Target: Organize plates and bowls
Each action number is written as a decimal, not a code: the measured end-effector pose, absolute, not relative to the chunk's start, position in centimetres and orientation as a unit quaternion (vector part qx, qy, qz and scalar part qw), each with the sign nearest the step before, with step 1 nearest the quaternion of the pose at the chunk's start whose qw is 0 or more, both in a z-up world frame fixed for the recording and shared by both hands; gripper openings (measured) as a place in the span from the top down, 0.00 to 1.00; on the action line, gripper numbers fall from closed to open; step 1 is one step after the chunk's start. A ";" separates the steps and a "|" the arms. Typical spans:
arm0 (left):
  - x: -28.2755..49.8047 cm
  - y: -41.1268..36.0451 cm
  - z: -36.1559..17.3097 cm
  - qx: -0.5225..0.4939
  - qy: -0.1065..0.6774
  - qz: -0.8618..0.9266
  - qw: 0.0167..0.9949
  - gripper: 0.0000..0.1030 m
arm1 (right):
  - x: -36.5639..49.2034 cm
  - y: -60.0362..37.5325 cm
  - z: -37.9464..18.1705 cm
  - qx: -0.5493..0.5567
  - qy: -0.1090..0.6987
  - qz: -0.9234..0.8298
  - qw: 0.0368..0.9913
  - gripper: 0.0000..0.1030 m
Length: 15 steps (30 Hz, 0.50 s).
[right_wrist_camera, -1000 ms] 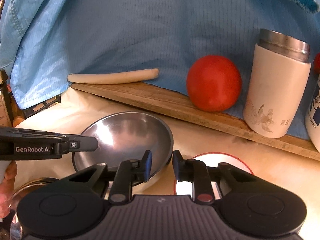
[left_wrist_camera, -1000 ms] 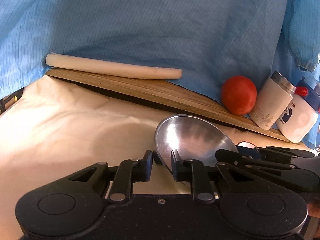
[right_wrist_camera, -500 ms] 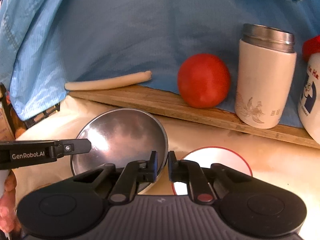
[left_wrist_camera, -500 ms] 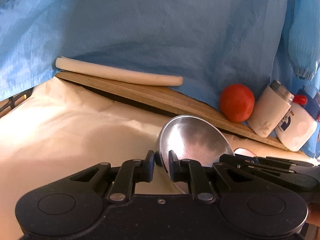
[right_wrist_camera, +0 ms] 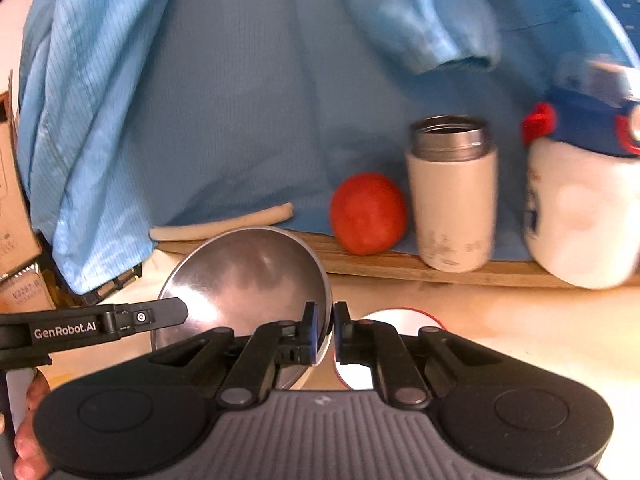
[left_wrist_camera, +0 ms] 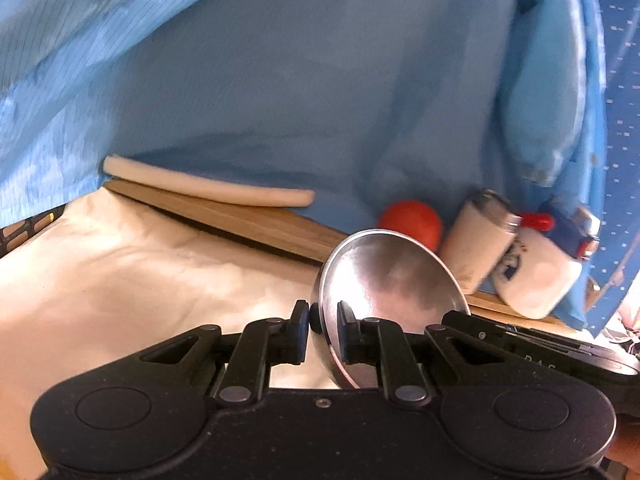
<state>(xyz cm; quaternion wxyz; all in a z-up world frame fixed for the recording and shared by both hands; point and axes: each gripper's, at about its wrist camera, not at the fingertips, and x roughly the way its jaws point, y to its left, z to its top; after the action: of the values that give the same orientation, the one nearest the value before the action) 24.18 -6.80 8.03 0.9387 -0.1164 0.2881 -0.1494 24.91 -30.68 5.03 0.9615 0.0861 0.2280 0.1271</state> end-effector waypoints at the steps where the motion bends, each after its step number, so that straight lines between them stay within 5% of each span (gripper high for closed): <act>1: 23.6 -7.2 8.3 -0.116 0.287 -0.154 0.938 0.85 | 24.2 -31.2 5.1 0.090 0.226 0.124 0.962 0.91; 15: 16.7 -15.2 8.1 -0.102 0.310 -0.242 0.914 0.85 | 12.7 -39.2 4.3 0.136 0.210 0.033 0.968 0.91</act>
<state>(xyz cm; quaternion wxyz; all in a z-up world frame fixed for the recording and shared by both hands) 16.73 -15.24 8.08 0.9139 -0.1023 0.3095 -0.2420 12.73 -39.23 4.27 0.9676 0.1361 0.2101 0.0333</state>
